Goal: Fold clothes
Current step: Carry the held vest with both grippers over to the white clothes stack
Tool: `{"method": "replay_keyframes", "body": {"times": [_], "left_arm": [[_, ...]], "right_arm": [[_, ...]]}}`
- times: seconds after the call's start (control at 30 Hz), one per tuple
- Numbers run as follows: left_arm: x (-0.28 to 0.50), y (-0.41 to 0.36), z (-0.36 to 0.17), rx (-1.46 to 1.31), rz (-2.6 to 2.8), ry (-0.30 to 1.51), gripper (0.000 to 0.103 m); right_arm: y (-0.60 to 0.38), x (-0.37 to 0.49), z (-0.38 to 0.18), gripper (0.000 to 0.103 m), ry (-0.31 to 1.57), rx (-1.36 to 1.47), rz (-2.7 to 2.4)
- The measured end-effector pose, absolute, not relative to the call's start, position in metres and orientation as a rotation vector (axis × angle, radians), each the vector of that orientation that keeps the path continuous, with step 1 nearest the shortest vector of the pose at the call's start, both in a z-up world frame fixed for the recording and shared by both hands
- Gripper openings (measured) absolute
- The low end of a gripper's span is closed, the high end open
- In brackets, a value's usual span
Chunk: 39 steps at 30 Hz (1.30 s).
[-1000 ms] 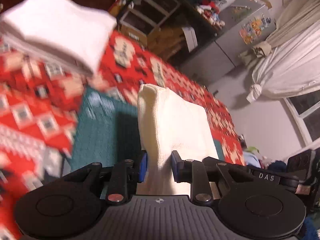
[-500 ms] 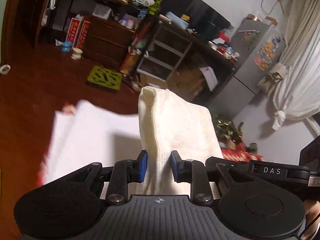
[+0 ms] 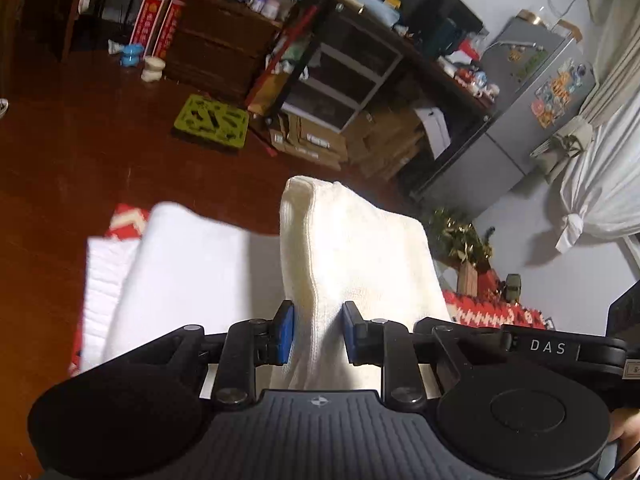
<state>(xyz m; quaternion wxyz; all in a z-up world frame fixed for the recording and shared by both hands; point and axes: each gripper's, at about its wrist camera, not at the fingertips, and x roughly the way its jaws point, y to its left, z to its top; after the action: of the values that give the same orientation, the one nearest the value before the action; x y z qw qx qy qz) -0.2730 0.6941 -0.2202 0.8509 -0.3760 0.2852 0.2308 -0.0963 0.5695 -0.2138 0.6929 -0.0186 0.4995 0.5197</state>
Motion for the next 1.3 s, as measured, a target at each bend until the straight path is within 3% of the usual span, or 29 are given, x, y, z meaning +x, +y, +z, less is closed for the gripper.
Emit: {"method": "replay_keyframes", "body": {"times": [0.43,0.7,0.9,0.93,1.07,1.3], "left_arm": [[-0.301,0.68,-0.238,-0.834,0.501,0.591,0.033],[-0.333,0.647,-0.242,-0.841,0.519,0.583,0.032],[-0.357,0.632,-0.244,-0.842,0.539,0.601,0.029],[-0.36,0.631,-0.239,-0.829,0.544,0.597,0.023],[-0.365,0.628,-0.213,-0.746,0.555,0.568,0.022],[-0.296,0.658,-0.186,-0.717,0.468,0.491,0.022]], "right_arm": [[0.539,-0.088,-0.245,0.029,1.191,0.019,1.153],[0.486,-0.123,-0.245,0.012,1.148,0.028,1.175],[0.464,-0.136,-0.244,0.01,1.148,-0.009,1.21],[0.461,-0.136,-0.242,0.009,1.148,-0.015,1.22],[0.463,-0.121,-0.216,0.007,1.03,-0.065,1.257],[0.525,-0.083,-0.197,0.007,0.998,0.003,1.354]]}}
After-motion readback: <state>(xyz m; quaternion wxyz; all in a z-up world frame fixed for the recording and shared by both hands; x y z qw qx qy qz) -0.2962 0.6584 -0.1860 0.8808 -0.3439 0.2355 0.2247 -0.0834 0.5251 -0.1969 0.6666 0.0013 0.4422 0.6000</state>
